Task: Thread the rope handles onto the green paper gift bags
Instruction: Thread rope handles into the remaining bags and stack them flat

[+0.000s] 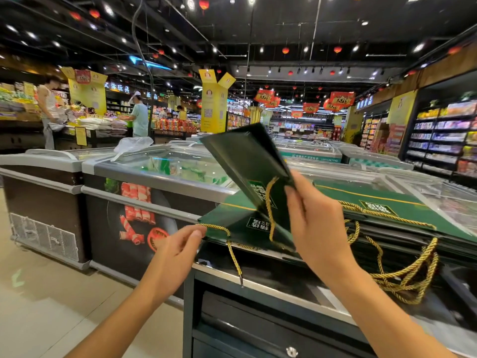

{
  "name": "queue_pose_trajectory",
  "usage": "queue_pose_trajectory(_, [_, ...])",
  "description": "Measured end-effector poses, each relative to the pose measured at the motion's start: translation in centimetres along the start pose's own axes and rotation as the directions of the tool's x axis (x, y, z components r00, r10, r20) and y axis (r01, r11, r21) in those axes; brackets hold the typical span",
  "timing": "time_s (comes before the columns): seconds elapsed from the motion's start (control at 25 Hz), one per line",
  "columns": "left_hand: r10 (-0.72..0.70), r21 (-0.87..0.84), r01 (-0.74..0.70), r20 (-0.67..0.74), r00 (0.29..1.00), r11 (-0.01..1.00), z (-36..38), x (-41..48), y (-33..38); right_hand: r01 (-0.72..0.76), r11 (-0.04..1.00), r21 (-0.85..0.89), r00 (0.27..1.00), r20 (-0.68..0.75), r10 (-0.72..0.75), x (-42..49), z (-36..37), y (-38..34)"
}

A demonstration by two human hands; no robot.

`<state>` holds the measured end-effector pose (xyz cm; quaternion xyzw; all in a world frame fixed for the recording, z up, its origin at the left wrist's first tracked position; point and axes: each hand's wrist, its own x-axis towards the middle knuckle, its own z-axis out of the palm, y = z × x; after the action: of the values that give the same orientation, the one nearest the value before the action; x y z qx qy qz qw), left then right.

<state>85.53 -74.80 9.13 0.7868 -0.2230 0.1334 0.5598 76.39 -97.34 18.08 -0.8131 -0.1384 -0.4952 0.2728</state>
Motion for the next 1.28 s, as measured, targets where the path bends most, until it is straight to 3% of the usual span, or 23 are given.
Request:
queue_pose_trajectory(0.12, [-0.005,-0.044,0.005,0.004,1.000,0.999,1.1,-0.2,0.9,-0.084,0.980,0.178,0.989,-0.108,0.105,1.2,-0.9,0.5])
queue_pose_trajectory(0.28, [-0.119,-0.143,0.118,0.006,0.993,0.983,3.3,-0.3,2.4,-0.207,0.851,0.482,0.933,-0.164,0.320,1.4,-1.0,1.1])
queue_pose_trajectory(0.44, [-0.308,-0.333,0.308,0.054,0.950,0.892,4.8,-0.8,4.3,-0.335,0.607,0.721,0.812,-0.106,0.574,0.8,-0.3,1.7])
queue_pose_trajectory(0.56, [-0.273,-0.541,0.258,0.053,0.960,0.801,5.9,-1.3,5.1,-0.336,0.369,0.866,0.734,-0.005,0.679,0.7,-0.1,1.0])
queue_pose_trajectory(0.64, [-0.252,-0.604,0.207,0.011,0.968,0.769,6.1,-1.5,5.4,-0.350,0.286,0.892,0.718,0.059,0.693,0.3,-0.2,1.0])
queue_pose_trajectory(0.84, [-0.200,-0.643,0.086,-0.106,0.974,0.761,4.9,-0.7,5.0,-0.484,0.503,0.716,0.785,0.101,0.611,-1.1,-2.3,1.4])
queue_pose_trajectory(1.08, [-0.204,-0.623,0.073,-0.142,0.969,0.779,2.3,0.9,3.7,-0.451,0.501,0.739,0.746,0.004,0.666,-0.4,-5.5,3.0])
queue_pose_trajectory(1.28, [-0.140,-0.416,0.096,-0.074,0.987,0.904,0.8,2.6,3.9,-0.550,0.767,0.331,0.833,0.155,0.531,-0.3,-6.7,4.8])
